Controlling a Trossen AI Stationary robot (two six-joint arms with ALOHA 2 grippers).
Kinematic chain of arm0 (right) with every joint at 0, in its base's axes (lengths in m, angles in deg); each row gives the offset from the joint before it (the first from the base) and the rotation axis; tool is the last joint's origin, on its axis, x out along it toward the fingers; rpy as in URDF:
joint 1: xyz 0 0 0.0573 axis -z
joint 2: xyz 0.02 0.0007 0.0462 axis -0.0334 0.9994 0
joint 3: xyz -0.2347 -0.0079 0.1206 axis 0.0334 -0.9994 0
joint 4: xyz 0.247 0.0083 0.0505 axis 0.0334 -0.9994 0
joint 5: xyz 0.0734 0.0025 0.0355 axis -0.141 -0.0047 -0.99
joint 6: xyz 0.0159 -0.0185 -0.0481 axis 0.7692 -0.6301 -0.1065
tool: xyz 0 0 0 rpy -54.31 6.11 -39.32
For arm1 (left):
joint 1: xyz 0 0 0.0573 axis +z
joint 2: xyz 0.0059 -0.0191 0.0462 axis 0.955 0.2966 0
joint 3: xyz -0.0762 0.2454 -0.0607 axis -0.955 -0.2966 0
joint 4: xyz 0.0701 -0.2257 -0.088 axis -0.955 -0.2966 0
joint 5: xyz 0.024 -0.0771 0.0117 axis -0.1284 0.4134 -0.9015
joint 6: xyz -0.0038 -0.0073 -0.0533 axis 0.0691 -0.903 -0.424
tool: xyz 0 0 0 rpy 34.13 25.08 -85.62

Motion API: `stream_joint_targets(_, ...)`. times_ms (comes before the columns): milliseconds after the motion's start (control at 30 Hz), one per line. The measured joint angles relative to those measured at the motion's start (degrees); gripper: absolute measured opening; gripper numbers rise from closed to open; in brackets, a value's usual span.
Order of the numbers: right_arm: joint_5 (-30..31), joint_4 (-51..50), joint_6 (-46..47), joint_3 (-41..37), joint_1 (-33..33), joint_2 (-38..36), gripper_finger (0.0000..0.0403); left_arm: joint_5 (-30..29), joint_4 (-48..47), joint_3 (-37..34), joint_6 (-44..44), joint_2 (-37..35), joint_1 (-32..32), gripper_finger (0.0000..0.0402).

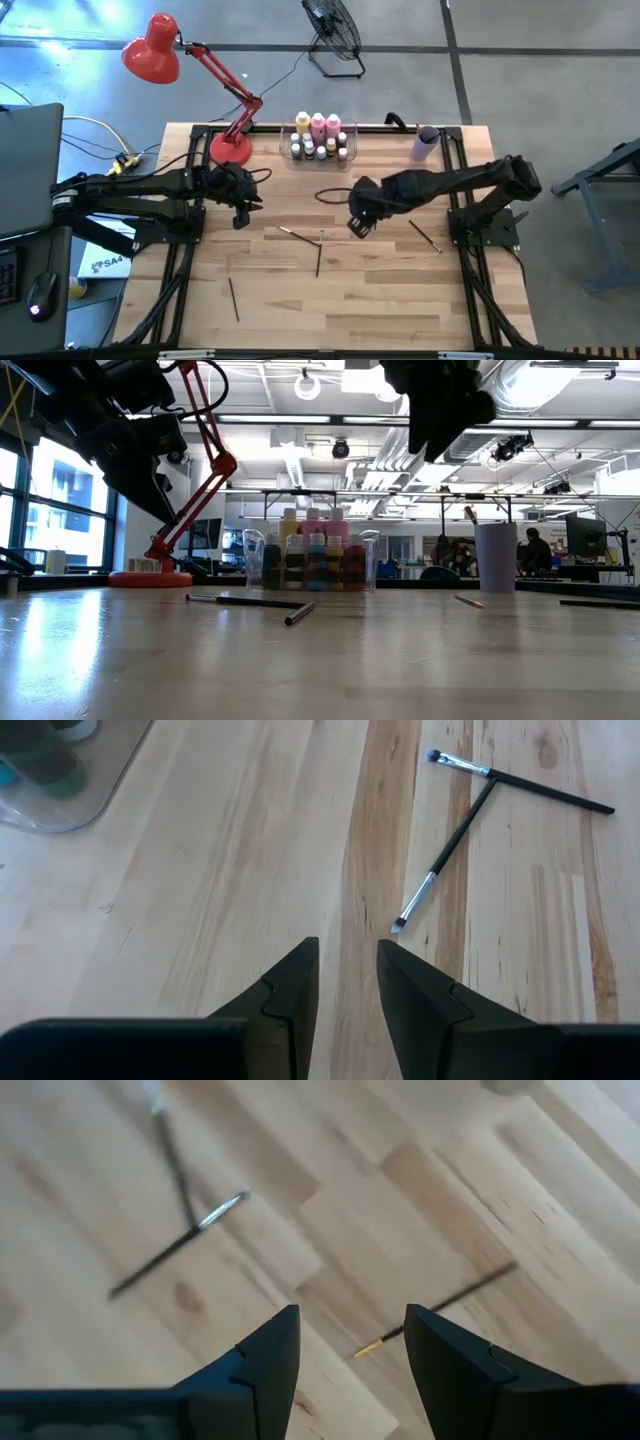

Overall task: Pick & Place Paint Supplies
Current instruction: Put the black paint brush into the violet cup

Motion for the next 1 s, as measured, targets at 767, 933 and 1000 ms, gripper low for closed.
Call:
stream_joint_targets(767, -8.0, -23.8, 20.2, -1.4, -7.5, 2.3, 0.0171, -0.2, -0.5, 0.0, 0.0, 0.0, 0.0, 0.0102)
stream_joint_targets(933, -12.7, -24.7, 21.3, -7.3, -9.7, 2.3, 0.0171, -0.2, -0.5, 0.0, 0.0, 0.0, 0.0, 0.0102)
stream_joint_targets(1000, -15.0, -24.5, 21.3, -10.8, -10.4, 2.3, 0.0171, -0.2, -0.5, 0.0, 0.0, 0.0, 0.0, 0.0102)
